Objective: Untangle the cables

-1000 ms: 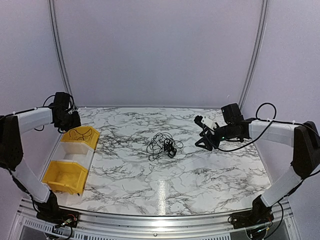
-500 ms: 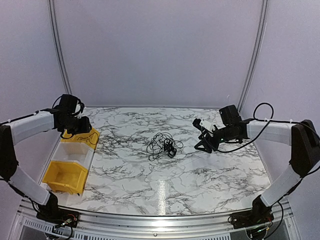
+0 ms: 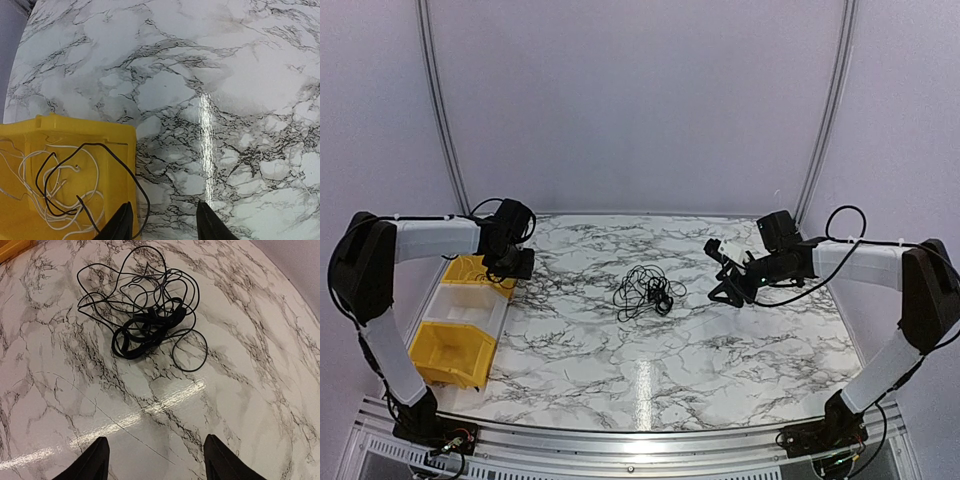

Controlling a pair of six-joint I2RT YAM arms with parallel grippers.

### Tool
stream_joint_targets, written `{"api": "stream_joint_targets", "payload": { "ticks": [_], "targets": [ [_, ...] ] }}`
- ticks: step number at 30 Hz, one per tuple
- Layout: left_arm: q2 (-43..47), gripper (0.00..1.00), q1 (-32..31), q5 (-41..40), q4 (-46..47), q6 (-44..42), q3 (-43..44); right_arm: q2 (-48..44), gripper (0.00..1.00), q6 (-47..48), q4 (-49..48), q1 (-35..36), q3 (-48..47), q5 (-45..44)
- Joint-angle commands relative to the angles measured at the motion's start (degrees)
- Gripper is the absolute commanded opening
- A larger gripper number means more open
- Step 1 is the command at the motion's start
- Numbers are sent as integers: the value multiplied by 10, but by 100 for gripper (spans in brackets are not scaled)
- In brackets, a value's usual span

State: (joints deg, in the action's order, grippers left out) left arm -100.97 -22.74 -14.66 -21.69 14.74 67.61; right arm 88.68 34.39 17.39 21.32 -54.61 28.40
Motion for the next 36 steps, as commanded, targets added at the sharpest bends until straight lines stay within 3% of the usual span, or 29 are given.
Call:
{"api": "stream_joint_targets", "payload": {
  "ticks": [1, 12, 19, 24, 29, 36],
  "targets": [
    [-36, 43, -12, -63, -12, 19, 25, 3, 65, 7, 13, 6, -29, 6],
    [-85, 34, -13, -102, -21, 43, 52, 3, 65, 10, 16, 9, -31, 7],
    [-102, 12, -14, -98, -21, 42, 67, 6, 65, 10, 17, 11, -31, 5],
    [-99, 5, -13, -107, -22, 36, 69, 10, 65, 12, 19, 13, -32, 3],
    [-103, 22, -14, -108, -24, 41, 65, 12, 65, 12, 20, 15, -33, 1],
    [-135, 24, -14, -113, -23, 43, 70, 16, 65, 14, 21, 19, -34, -2]
  ]
}}
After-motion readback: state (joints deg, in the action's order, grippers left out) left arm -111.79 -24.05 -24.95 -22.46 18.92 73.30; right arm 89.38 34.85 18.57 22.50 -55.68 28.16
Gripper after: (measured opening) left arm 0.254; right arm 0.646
